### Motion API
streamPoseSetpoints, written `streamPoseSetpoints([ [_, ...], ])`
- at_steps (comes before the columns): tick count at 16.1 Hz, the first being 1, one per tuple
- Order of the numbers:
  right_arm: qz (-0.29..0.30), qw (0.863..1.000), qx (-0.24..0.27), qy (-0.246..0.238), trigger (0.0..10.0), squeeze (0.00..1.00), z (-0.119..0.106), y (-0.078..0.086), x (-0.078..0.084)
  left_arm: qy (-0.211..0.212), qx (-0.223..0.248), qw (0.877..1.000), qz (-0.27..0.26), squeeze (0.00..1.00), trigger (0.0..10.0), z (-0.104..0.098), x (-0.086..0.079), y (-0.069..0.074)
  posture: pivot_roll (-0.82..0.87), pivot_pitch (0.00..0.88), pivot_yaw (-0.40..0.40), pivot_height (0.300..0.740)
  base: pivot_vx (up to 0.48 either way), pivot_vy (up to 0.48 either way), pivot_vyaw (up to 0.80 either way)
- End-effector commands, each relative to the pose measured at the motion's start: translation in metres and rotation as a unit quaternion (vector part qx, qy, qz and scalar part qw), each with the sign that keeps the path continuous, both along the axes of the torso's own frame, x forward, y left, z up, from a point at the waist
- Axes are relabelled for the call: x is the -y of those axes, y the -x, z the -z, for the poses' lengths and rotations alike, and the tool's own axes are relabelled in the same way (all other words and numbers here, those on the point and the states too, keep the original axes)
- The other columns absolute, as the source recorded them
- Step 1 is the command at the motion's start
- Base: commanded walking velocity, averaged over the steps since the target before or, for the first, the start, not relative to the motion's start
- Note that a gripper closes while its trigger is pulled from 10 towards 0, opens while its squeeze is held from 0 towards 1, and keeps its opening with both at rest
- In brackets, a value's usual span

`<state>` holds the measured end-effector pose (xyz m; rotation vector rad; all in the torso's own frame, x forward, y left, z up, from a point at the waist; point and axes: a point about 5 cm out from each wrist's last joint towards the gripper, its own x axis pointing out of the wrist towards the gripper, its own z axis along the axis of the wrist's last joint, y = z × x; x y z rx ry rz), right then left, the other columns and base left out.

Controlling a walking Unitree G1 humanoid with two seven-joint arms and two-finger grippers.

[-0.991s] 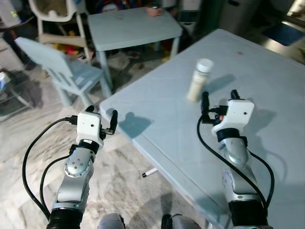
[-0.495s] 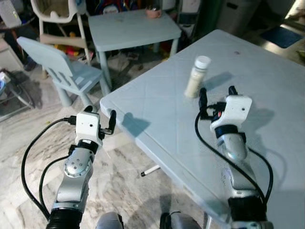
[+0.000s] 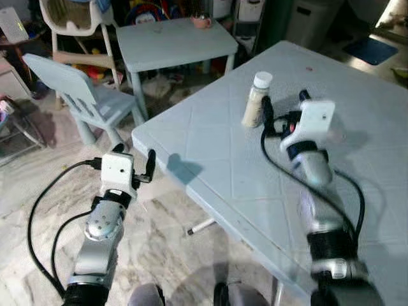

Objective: Restocking fridge

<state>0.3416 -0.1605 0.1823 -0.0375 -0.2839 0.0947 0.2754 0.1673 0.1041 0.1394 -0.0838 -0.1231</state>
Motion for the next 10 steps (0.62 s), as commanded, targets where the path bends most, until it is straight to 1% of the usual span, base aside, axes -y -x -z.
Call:
streamPoseSetpoints([
  [1,-0.005,1.000,-0.004,-0.001,10.0,0.00,-0.002,-0.005,0.001,-0.011,-0.004,1.000,0.006,0.00,10.0,-0.001,-0.002,0.004,0.09,0.159,0.002,0.740,0.000,0.000,0.00],
  [2,-0.008,1.000,-0.007,0.002,10.0,0.00,-0.003,-0.009,0.002,-0.014,-0.007,1.000,0.006,0.00,10.0,0.000,-0.004,0.007,0.10,0.165,0.003,0.740,0.000,0.000,0.00],
  [3,-0.015,1.000,-0.003,0.007,10.0,0.00,-0.008,-0.014,0.003,-0.019,-0.009,1.000,0.007,0.00,10.0,-0.001,-0.007,0.013,0.11,0.181,0.000,0.740,0.000,0.000,0.00],
  [5,-0.020,1.000,-0.003,0.009,10.0,0.00,-0.011,-0.018,0.007,-0.021,-0.010,1.000,0.003,0.00,10.0,-0.002,-0.008,0.015,0.12,0.184,-0.001,0.740,0.000,0.000,0.00],
  [6,-0.030,1.000,-0.005,0.007,10.0,0.00,-0.016,-0.024,0.008,-0.022,-0.013,1.000,0.000,0.00,10.0,-0.001,-0.010,0.015,0.12,0.192,0.002,0.740,0.000,0.000,0.00],
  [8,-0.051,0.999,-0.015,0.000,10.0,0.00,-0.017,-0.029,0.003,-0.023,-0.016,1.000,0.001,0.00,10.0,0.000,-0.013,0.015,0.13,0.197,0.009,0.740,0.000,0.000,0.00],
  [10,-0.052,0.998,-0.023,0.005,10.0,0.00,-0.019,-0.034,0.002,-0.029,-0.021,0.999,0.002,0.00,10.0,0.000,-0.015,0.016,0.13,0.198,0.009,0.740,0.000,0.000,0.00],
])
